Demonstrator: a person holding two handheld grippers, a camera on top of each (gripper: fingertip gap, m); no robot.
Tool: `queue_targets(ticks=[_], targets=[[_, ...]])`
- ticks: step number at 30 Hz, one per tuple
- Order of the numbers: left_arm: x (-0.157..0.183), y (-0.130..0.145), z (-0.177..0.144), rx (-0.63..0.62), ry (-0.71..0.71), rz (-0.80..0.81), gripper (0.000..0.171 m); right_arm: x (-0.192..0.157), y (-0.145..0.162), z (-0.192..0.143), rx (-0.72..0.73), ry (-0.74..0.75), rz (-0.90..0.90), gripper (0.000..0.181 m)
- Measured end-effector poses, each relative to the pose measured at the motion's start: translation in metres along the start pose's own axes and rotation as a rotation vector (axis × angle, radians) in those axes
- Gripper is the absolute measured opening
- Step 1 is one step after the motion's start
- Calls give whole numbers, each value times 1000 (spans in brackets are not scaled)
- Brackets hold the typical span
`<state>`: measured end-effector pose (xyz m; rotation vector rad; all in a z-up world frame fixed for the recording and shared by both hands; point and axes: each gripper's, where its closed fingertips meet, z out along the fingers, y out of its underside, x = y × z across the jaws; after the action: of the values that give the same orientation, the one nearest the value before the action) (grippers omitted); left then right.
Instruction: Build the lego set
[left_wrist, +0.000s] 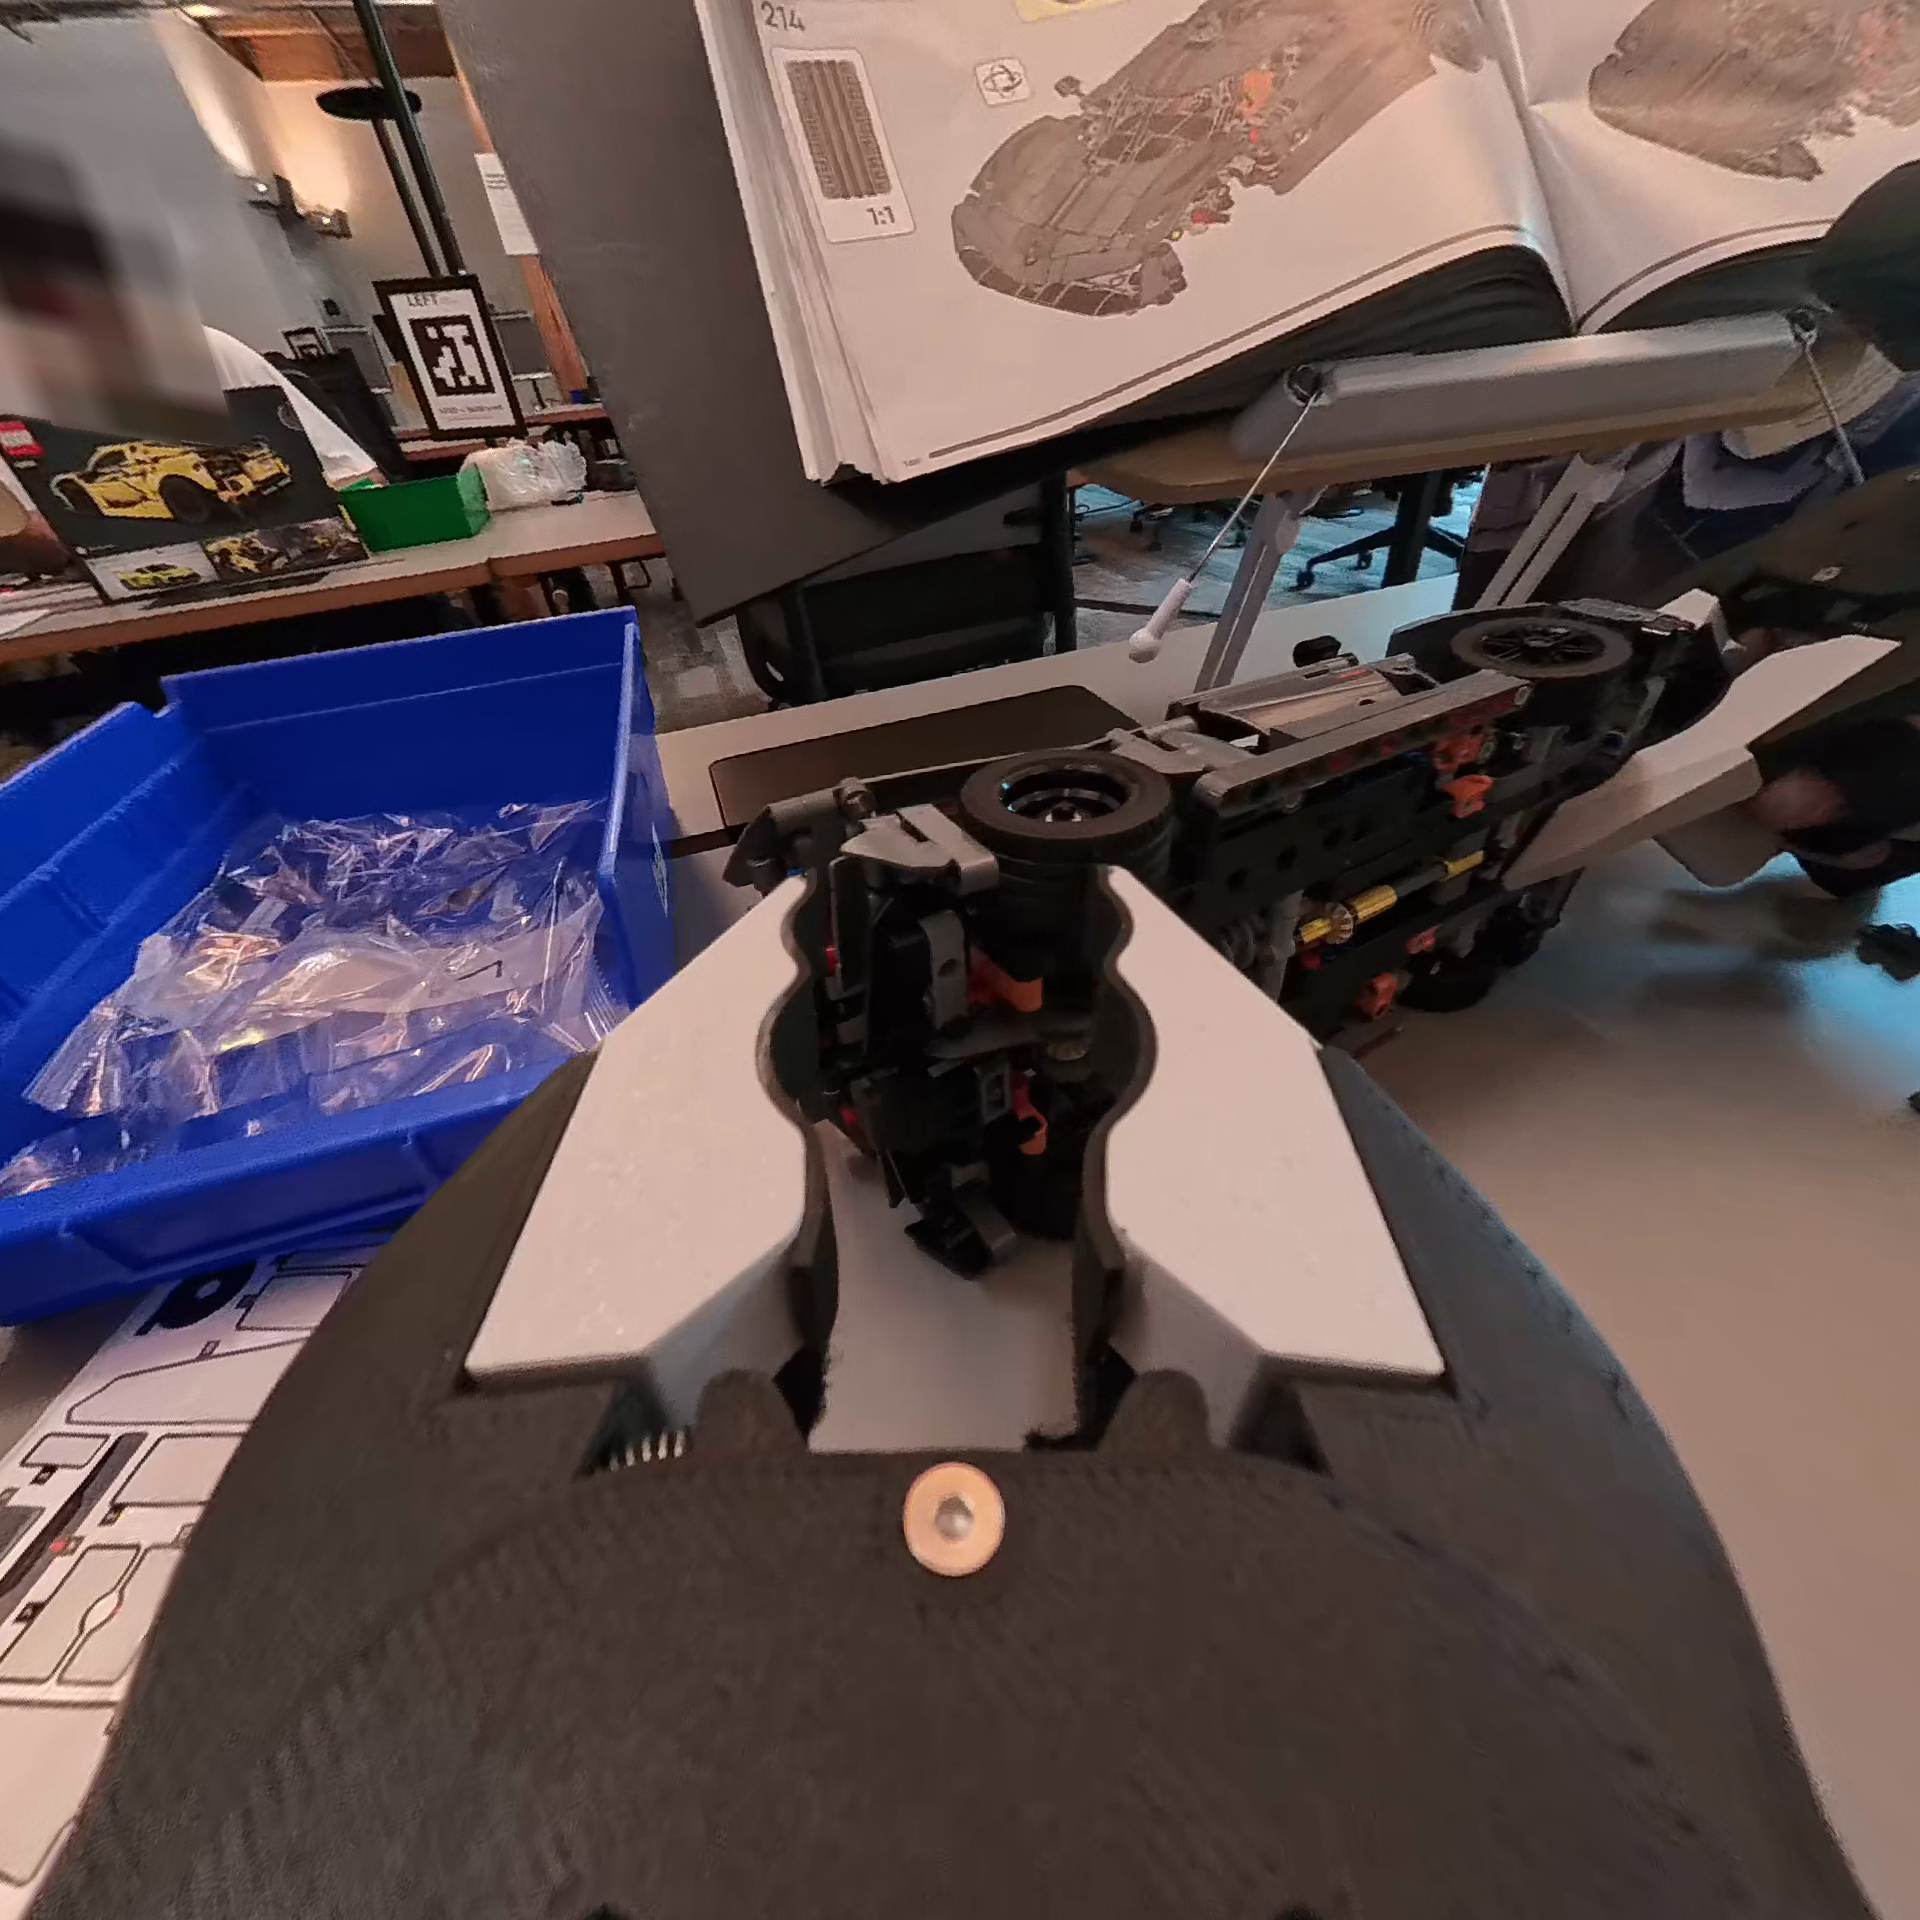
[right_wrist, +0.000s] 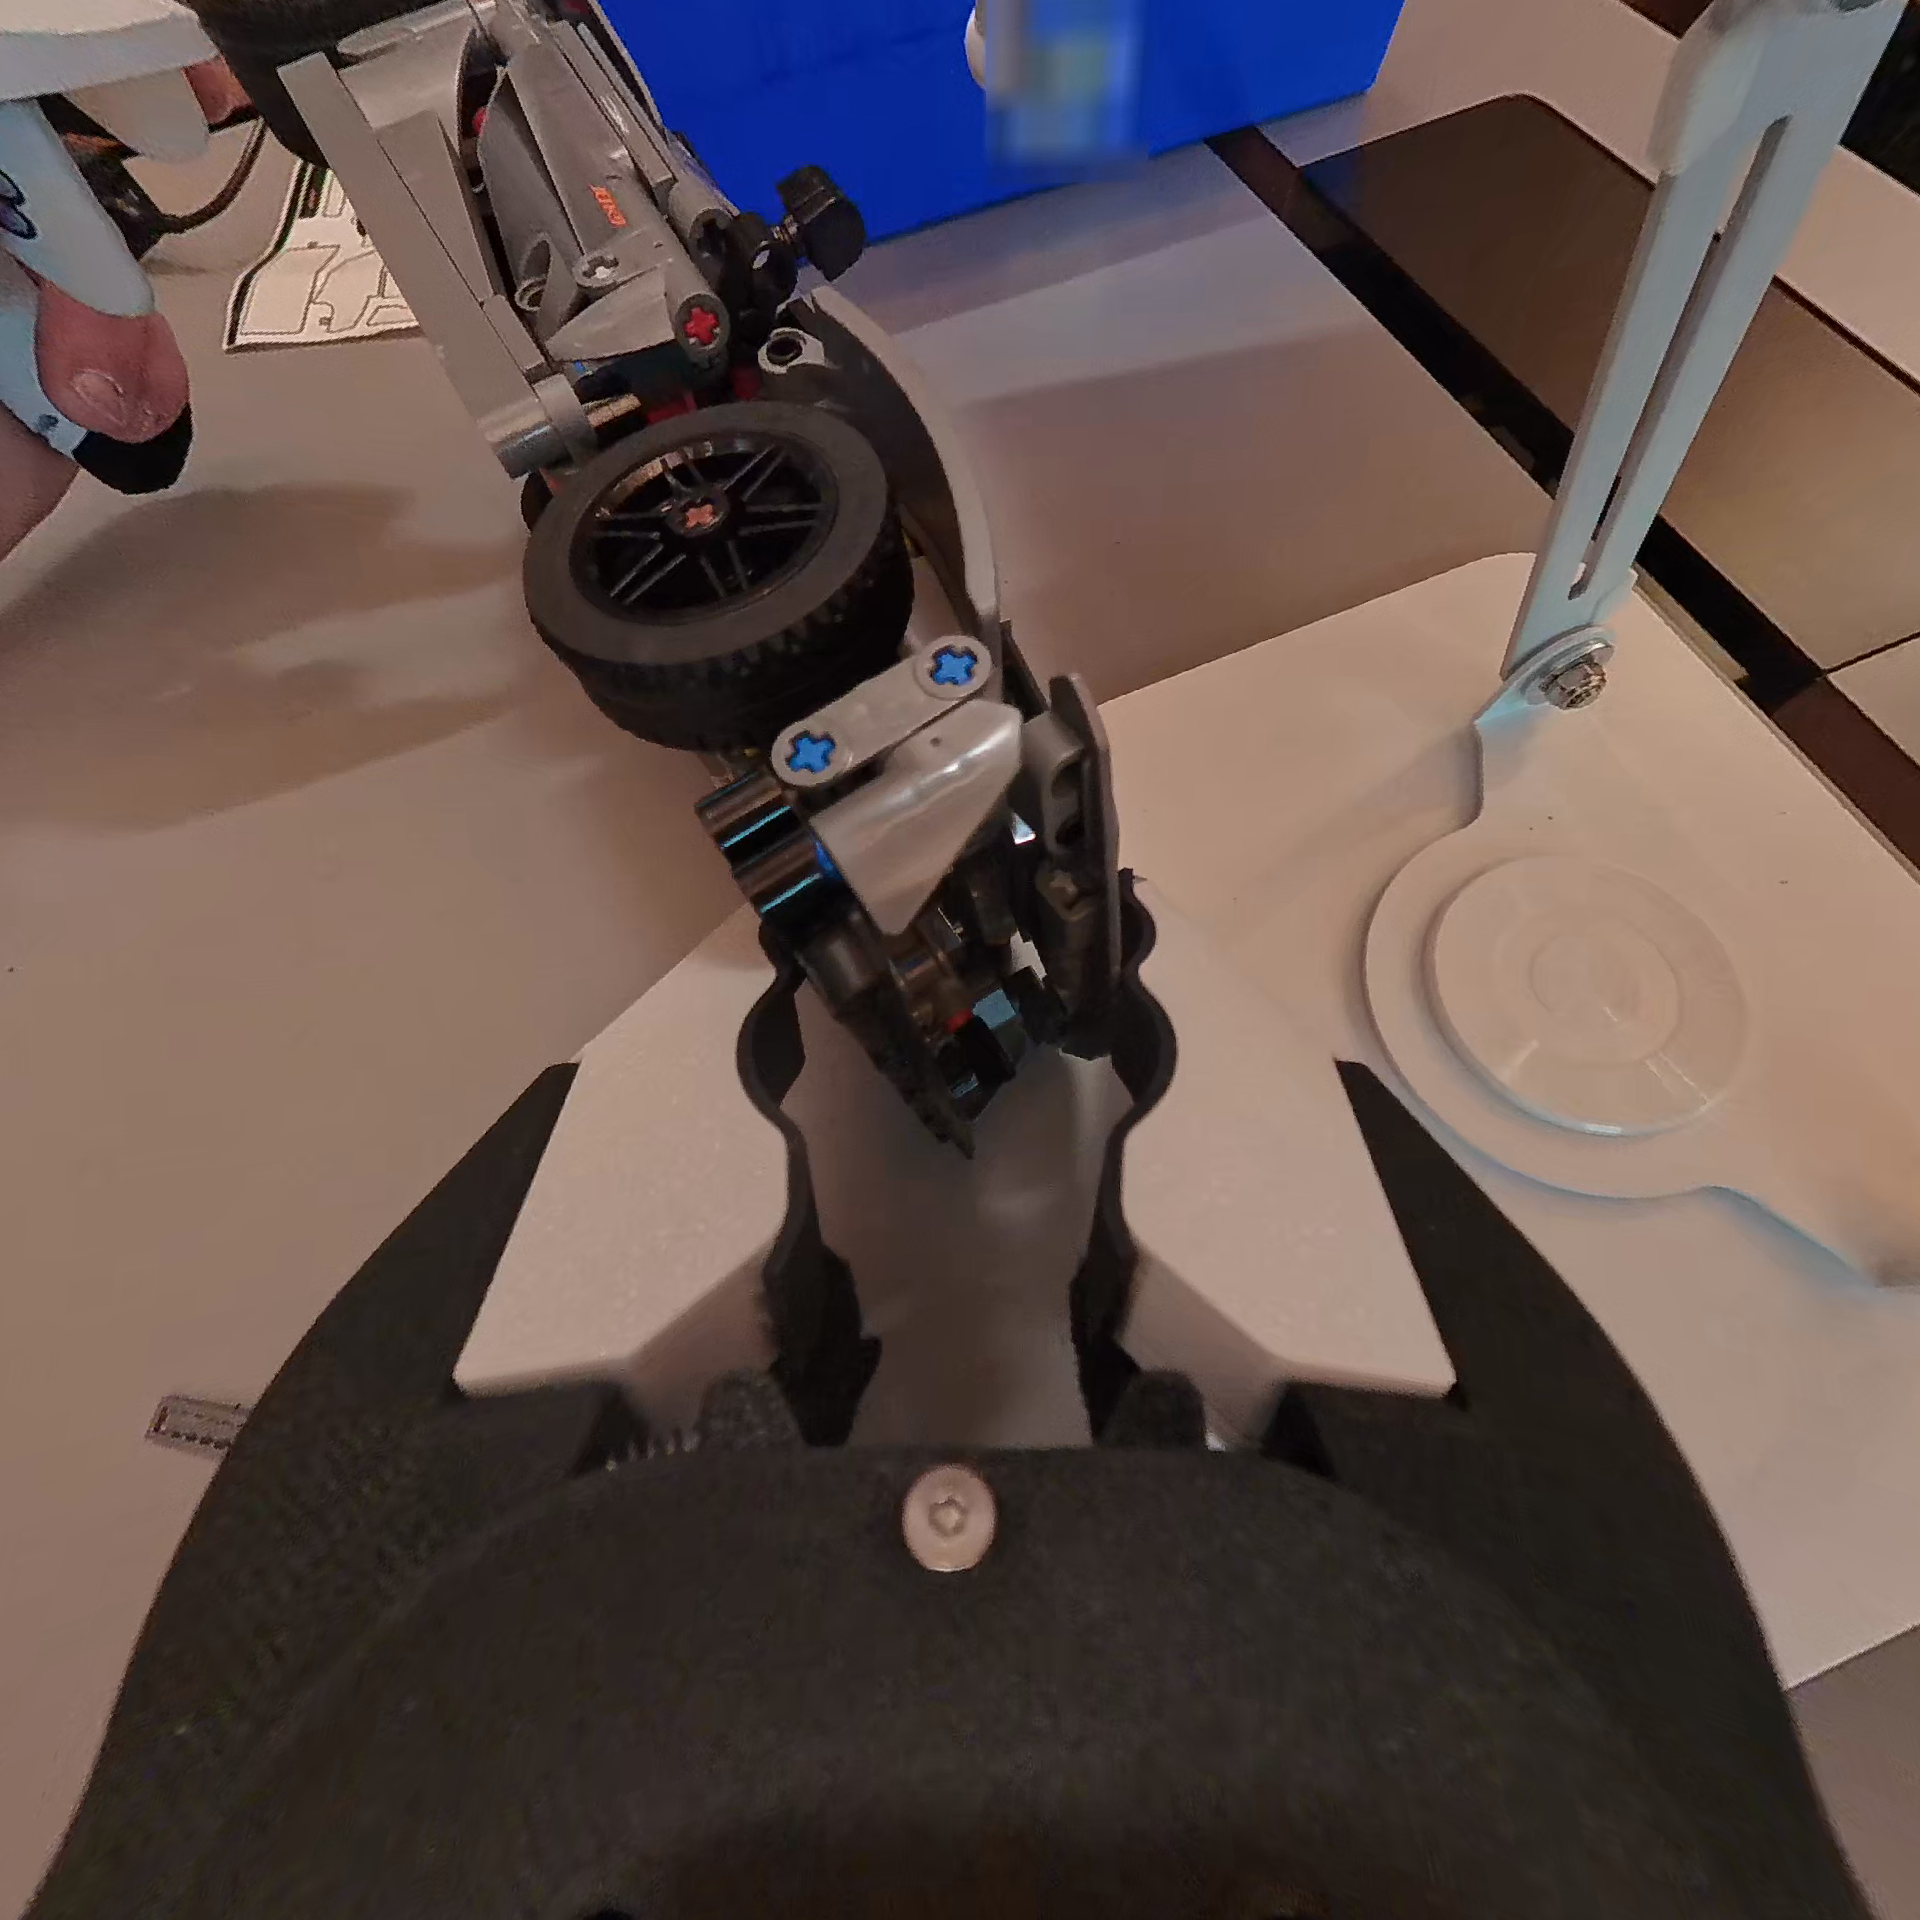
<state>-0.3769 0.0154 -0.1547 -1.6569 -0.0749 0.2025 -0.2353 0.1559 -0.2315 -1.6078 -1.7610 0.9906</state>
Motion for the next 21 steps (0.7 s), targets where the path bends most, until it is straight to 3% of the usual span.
queue_targets(ticks=[11, 21], targets=[[8, 2, 4, -26, 12, 67, 51, 0, 0, 0, 1, -1, 0, 57], [-7, 5, -1, -28, -31, -3, 43, -1, 0, 0, -2, -3, 0, 56]])
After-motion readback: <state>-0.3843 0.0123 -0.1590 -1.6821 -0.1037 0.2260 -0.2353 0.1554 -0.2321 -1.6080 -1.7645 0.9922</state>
